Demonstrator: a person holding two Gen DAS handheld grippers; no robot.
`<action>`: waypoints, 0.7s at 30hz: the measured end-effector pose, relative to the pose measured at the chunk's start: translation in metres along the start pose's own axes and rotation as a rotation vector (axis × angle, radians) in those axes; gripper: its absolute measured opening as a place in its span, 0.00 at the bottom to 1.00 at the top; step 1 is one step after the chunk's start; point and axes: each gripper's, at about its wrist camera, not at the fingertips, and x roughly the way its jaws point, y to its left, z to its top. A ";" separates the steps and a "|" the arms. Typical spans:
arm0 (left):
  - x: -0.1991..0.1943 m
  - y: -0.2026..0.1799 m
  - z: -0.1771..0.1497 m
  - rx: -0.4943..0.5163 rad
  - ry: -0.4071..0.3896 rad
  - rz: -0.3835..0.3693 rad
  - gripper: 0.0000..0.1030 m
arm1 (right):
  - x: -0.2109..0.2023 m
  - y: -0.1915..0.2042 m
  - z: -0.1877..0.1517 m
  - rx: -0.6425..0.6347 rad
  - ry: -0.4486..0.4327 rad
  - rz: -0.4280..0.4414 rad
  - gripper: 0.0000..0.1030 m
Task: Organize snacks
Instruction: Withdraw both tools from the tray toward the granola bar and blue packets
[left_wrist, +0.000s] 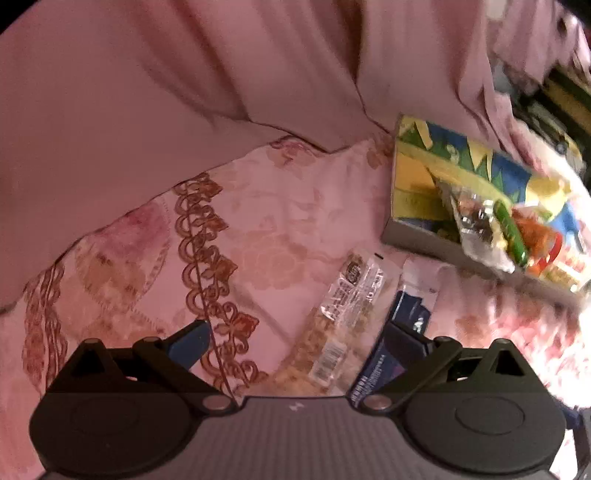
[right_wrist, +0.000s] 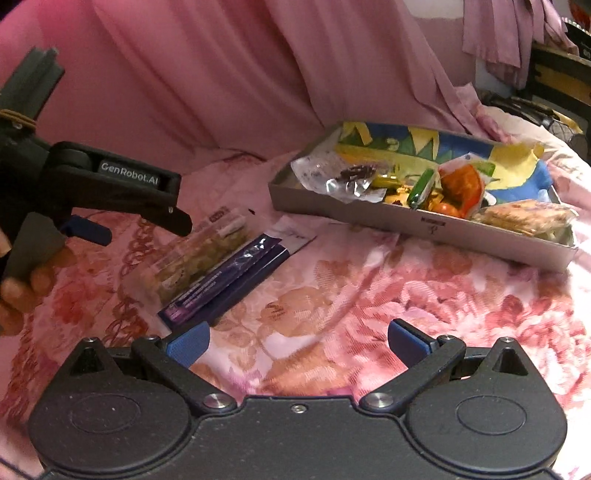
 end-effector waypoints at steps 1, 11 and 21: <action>0.003 -0.001 0.001 0.023 0.003 0.008 1.00 | 0.006 0.004 0.001 0.005 0.001 -0.007 0.99; 0.021 0.003 0.002 0.084 0.020 0.031 0.99 | 0.050 0.040 0.015 0.069 0.017 -0.011 0.99; 0.028 0.003 0.003 0.083 0.039 -0.035 0.99 | 0.081 0.070 0.012 -0.003 0.050 -0.133 0.99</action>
